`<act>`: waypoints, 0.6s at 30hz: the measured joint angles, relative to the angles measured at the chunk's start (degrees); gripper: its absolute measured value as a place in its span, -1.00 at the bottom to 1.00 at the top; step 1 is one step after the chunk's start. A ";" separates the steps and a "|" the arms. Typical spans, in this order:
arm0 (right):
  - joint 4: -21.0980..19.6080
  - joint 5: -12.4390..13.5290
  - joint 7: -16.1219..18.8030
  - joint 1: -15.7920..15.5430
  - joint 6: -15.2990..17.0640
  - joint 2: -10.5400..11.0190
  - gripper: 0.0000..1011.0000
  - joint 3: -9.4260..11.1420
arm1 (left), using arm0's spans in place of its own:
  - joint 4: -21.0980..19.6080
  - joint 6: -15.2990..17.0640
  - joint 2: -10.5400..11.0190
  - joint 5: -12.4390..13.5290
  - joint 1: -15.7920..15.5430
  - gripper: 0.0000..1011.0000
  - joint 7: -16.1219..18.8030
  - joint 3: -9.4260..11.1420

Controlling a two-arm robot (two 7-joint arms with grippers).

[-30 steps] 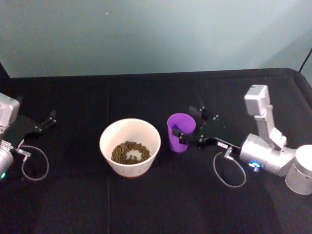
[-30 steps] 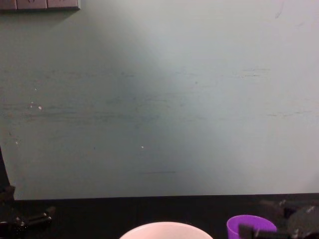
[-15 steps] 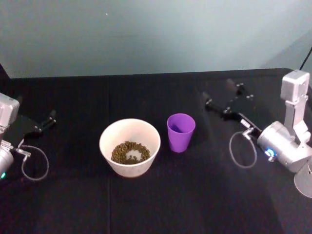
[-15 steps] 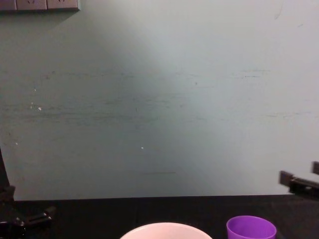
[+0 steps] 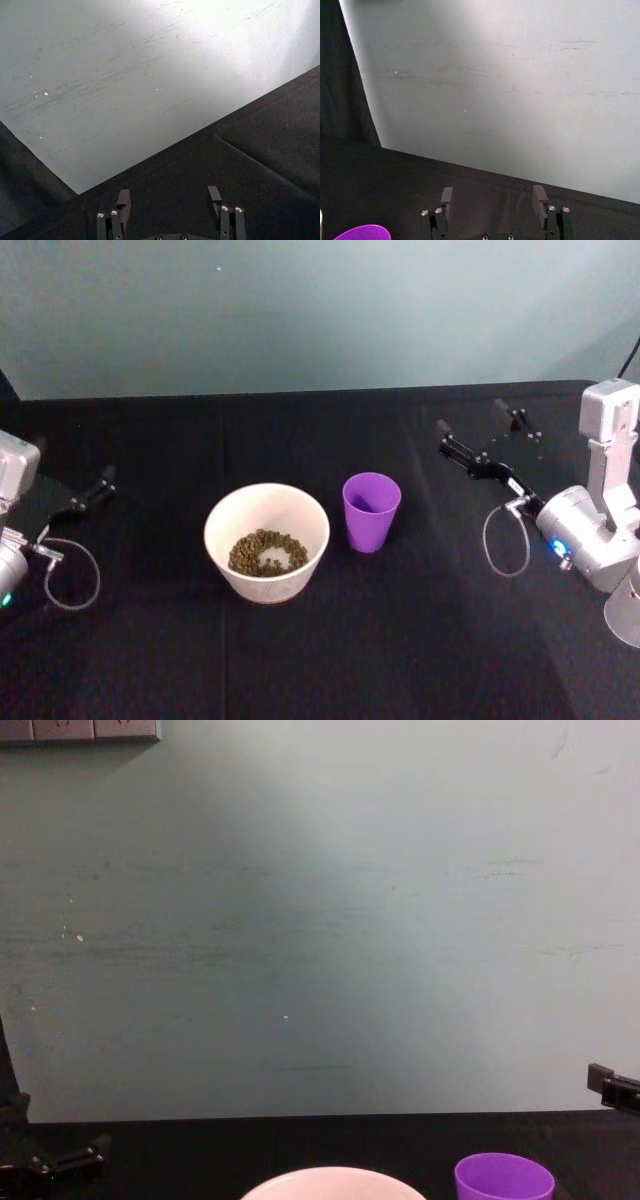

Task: Pick up the cup and pour the mung beans from the cup into the bowl.

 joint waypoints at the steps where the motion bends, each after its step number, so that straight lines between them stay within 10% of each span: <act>1: 0.00 0.02 0.01 0.00 0.00 0.01 0.98 0.00 | 0.00 0.00 0.00 0.00 0.00 0.98 0.00 0.00; 18: 0.14 0.40 0.17 0.07 -0.05 0.10 0.98 -0.09 | 0.00 0.00 0.00 0.00 0.00 0.98 0.00 0.00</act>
